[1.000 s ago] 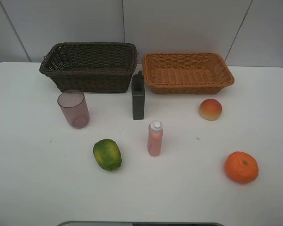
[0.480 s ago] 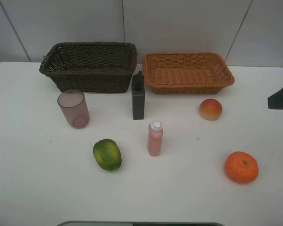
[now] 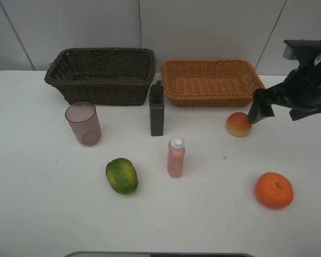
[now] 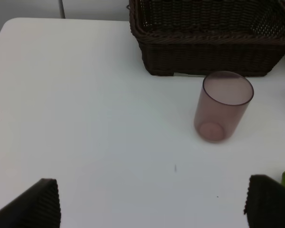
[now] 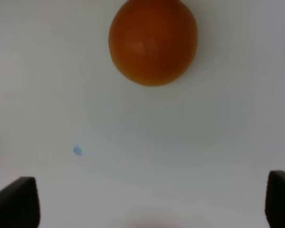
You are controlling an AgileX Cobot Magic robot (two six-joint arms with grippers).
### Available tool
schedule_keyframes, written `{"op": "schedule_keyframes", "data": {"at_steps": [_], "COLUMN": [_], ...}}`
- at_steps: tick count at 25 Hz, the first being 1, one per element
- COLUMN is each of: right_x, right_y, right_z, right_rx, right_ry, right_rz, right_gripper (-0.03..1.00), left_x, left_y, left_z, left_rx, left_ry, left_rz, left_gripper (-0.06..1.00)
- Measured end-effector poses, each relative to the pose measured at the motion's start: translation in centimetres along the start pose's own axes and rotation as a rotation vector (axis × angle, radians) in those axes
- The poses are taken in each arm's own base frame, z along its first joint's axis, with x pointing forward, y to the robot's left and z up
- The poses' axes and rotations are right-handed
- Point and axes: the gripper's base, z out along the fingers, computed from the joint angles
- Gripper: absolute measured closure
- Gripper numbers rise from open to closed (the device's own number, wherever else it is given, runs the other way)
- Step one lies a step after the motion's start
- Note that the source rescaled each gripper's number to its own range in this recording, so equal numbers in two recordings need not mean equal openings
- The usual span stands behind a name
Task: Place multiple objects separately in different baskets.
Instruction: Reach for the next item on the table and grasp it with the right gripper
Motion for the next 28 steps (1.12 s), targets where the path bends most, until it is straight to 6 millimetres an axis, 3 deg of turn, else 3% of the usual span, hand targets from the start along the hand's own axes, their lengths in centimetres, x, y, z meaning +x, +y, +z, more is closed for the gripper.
{"op": "schedule_keyframes", "data": {"at_steps": [4,11,19,28], "right_x": [-2.5,-4.8,-5.8,-6.0], "right_y": [0.1,0.2,0.2,0.2], "right_z": [2.0,6.3,9.0,12.2], "right_rx": [0.002,0.005,0.003,0.009], "right_ry": [0.034,0.079,-0.006,0.04], "right_rz": [0.018,0.034,0.05,0.071], "right_gripper": [-0.03,-0.03,-0.03,-0.03], "left_x": [0.0,0.0,0.0,0.0], "left_y": [0.0,0.0,0.0,0.0], "left_z": [0.0,0.0,0.0,0.0], "left_rx": [0.0,0.0,0.0,0.0], "left_ry": [0.0,0.0,0.0,0.0], "left_rz": [0.0,0.0,0.0,0.0], "left_gripper": [-0.05,-0.05,-0.05,-0.05]}}
